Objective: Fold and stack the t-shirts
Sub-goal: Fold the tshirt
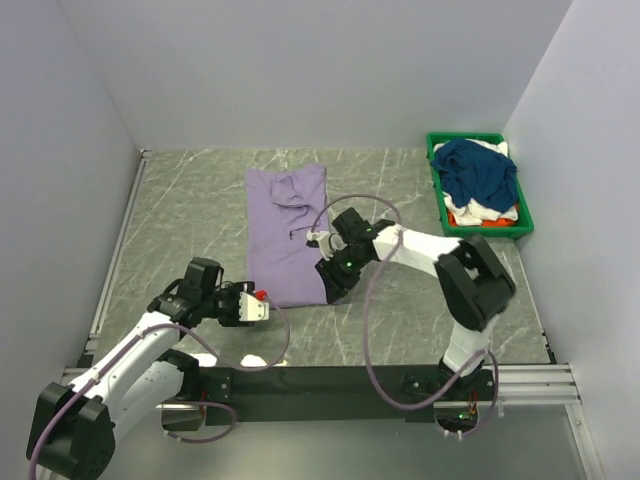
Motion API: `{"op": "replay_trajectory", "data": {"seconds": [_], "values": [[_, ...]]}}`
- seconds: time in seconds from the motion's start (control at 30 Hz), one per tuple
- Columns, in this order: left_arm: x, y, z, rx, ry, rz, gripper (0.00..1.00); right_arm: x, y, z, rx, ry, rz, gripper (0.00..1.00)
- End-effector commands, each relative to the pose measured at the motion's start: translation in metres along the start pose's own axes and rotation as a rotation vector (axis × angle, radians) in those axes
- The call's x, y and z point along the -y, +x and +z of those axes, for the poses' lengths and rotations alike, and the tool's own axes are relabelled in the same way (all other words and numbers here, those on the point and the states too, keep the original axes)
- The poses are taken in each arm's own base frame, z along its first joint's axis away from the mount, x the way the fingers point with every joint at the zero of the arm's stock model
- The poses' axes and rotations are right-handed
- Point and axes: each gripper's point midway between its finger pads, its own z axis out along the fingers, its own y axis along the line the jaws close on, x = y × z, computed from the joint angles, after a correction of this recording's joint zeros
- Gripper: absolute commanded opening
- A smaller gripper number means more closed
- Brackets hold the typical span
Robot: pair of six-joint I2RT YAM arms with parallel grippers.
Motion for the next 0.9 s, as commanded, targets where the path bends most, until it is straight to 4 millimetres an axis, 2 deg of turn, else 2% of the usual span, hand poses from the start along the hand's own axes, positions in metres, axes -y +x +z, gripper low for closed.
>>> {"op": "replay_trajectory", "data": {"seconds": [0.0,0.03,0.1,0.13,0.2,0.23,0.33,0.47,0.7,0.83,0.87], "values": [[-0.001,0.000,0.001,0.004,-0.014,0.092,0.56,0.007,-0.024,-0.040,0.136,0.180,-0.234,0.47],[0.001,0.002,0.003,0.001,-0.006,0.105,0.56,0.007,-0.028,-0.051,0.157,0.228,-0.349,0.48],[0.002,0.006,0.006,-0.006,-0.007,0.141,0.56,0.021,-0.022,-0.054,0.142,0.354,-0.458,0.48],[0.001,0.009,0.007,-0.012,-0.013,0.144,0.56,0.017,-0.022,-0.051,0.129,0.377,-0.572,0.49],[0.003,0.011,0.010,-0.014,-0.008,0.159,0.54,0.019,-0.020,-0.050,0.146,0.443,-0.682,0.49],[0.005,0.012,0.011,-0.011,-0.004,0.162,0.53,0.016,-0.017,-0.043,0.149,0.458,-0.776,0.49],[0.004,0.011,0.013,-0.005,-0.006,0.161,0.53,0.012,-0.007,-0.027,0.109,0.475,-0.877,0.49],[0.007,0.015,0.015,-0.017,0.011,0.183,0.52,0.008,-0.012,-0.015,0.127,0.488,-0.917,0.49],[0.013,0.019,0.020,-0.027,0.059,0.169,0.48,0.021,-0.003,0.002,0.052,0.496,-0.924,0.45],[0.012,0.021,0.023,-0.036,0.068,0.173,0.40,0.030,-0.001,0.009,0.003,0.501,-0.896,0.30],[0.010,0.021,0.024,-0.035,0.062,0.176,0.33,0.031,-0.001,0.010,-0.004,0.500,-0.893,0.19]]}}
